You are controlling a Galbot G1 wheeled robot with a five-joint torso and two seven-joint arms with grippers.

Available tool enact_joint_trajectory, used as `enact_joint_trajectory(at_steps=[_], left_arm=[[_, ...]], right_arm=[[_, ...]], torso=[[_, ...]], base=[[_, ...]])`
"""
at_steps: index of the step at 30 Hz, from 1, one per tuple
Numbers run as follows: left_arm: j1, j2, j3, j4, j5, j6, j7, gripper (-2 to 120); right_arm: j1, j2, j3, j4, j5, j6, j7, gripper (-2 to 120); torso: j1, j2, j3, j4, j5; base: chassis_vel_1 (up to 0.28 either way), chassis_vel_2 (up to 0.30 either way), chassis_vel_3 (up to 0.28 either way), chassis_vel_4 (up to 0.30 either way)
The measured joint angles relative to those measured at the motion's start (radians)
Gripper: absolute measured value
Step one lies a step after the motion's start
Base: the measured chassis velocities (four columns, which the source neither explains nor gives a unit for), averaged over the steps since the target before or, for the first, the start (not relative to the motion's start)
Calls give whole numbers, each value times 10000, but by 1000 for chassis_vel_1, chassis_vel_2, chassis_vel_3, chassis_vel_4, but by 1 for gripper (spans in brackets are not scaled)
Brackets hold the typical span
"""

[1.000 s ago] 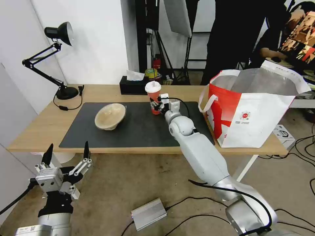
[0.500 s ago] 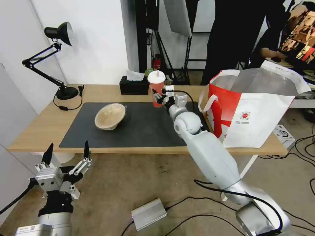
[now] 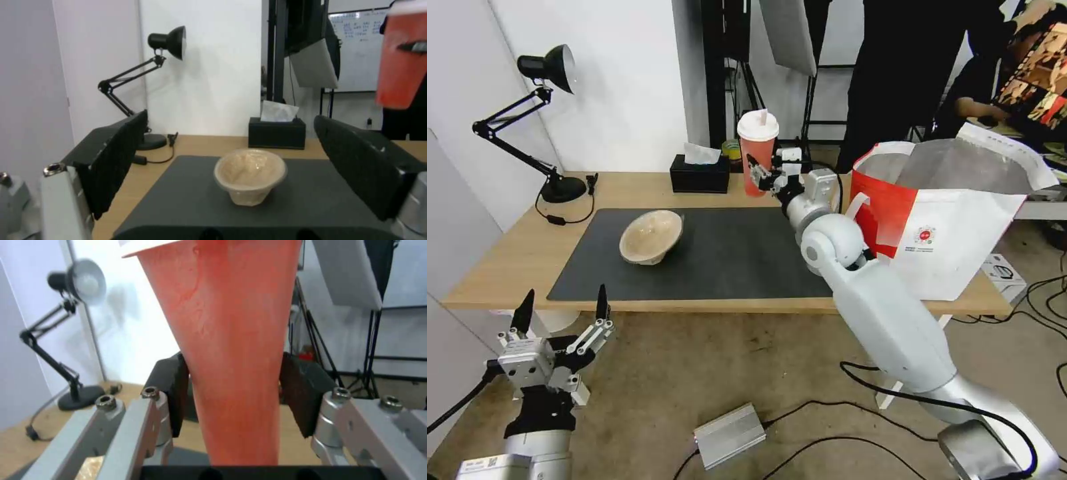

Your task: Pick up the trash from the table and place it into the takeout bag.

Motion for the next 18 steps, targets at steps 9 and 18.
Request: enact_joint_trajectory(at_steps=[9,18], left_arm=[[-22,-15,9,0,-4,0,0,100],[-52,-16,6,0,-4,6,0,100]], right_arm=[[97,-672,460,1330,1013,-471,577,46],[442,-1411,986,2224,2493,-921,1370,46]], torso=[[0,-1,0,1,0],[-1,0,0,0,0]], base=[[0,0,0,0],[0,0,0,0]])
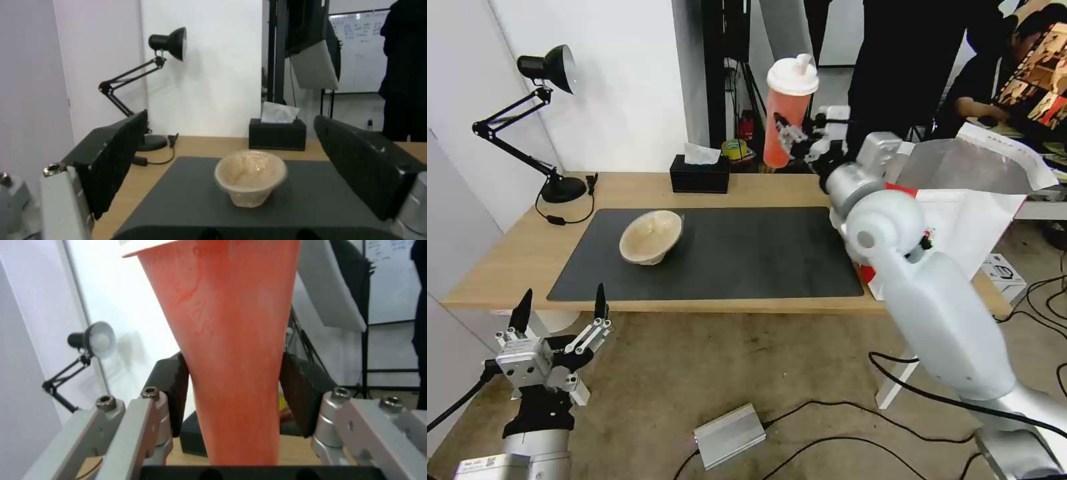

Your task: Pick up the trash from the table and place it into the takeout bag.

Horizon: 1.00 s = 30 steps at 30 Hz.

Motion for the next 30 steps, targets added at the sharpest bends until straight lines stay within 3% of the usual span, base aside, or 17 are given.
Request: enact_joint_trajectory(at_steps=[24,30], left_arm=[[-66,-19,42,0,-33,32,-4,100],[-71,-21,44,0,-33,33,-4,100]], right_arm=[[511,-2267,1643,290,1281,-390,744,46],[540,-2494,1803,329,1899,-390,1079,46]], torso=[[0,0,0,-1,0],[0,0,0,0,0]], base=[[0,0,0,0],[0,0,0,0]])
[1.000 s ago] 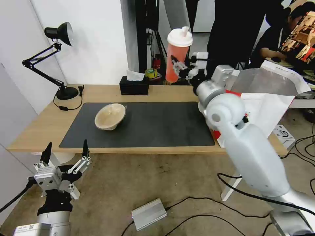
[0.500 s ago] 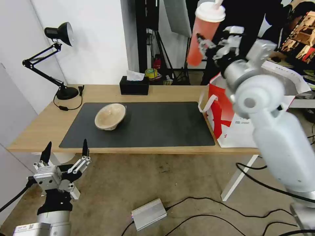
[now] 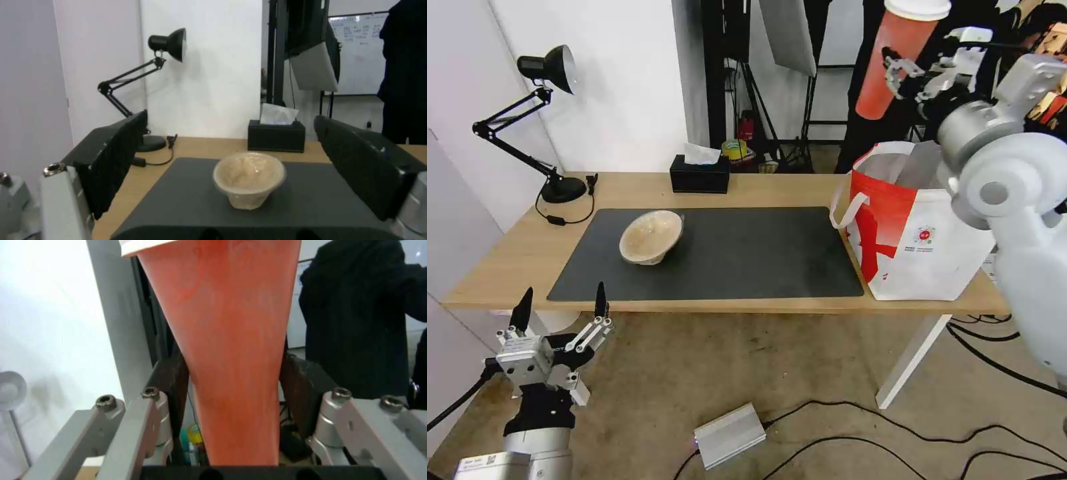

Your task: Pick up the trash from the table and place it into the takeout bag.

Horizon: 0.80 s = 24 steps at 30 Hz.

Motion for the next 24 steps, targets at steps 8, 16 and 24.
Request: enact_joint_trajectory(at_steps=[8,16,24], left_arm=[[-23,-2,6,0,-13,0,0,100],[-36,-6,17,0,-44,-2,0,100],[-33,3,8,0,-66,-29,0,100]], right_arm=[[-178,-257,291,-202,378,-2,448,46],[-502,-321,502,-672,334,-4,605,46],[-936,-197,764,-986,407,0,926,46]], torso=[[0,0,0,0,0],[0,0,0,0,-1],[0,0,0,0,-1]], base=[[0,0,0,0],[0,0,0,0],[0,0,0,0]])
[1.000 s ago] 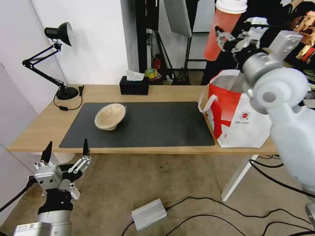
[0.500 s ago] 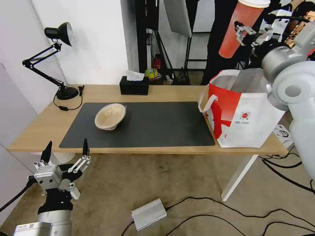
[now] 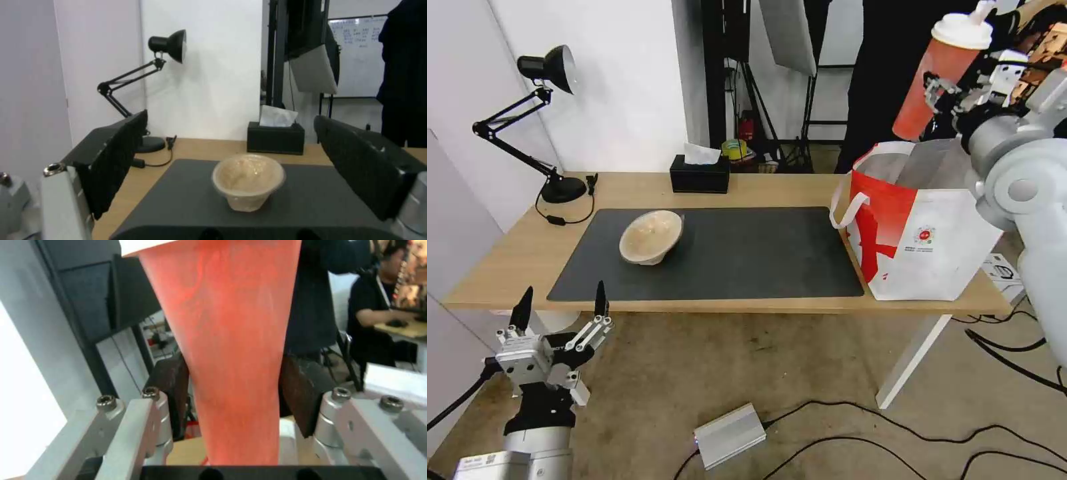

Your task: Pick up the trash from the table and place it into the takeout bag.

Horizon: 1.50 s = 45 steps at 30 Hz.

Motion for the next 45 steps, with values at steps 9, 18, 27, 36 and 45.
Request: enact_joint_trajectory(at_steps=[9,18,27,36,45], left_arm=[[23,28,11,0,-1,-13,35,100],[27,31,6,0,-1,-24,42,100],[6,31,-11,0,-11,-29,42,100],[-14,24,6,0,-17,-34,44,100],[-19,47,2,0,-26,-36,50,100]], right_arm=[[-224,182,186,-382,582,24,825,46],[-122,483,124,-800,1723,28,1716,45],[-409,352,-77,-888,-167,-63,5,40],[-550,484,-166,-1166,-304,-94,-114,40],[-703,696,-120,-1426,-302,-99,55,40]], torso=[[0,0,0,0,0],[1,0,0,1,0],[0,0,0,-1,0],[0,0,0,0,0],[0,0,0,0,0]], base=[[0,0,0,0],[0,0,0,0],[0,0,0,0],[0,0,0,0],[0,0,0,0]])
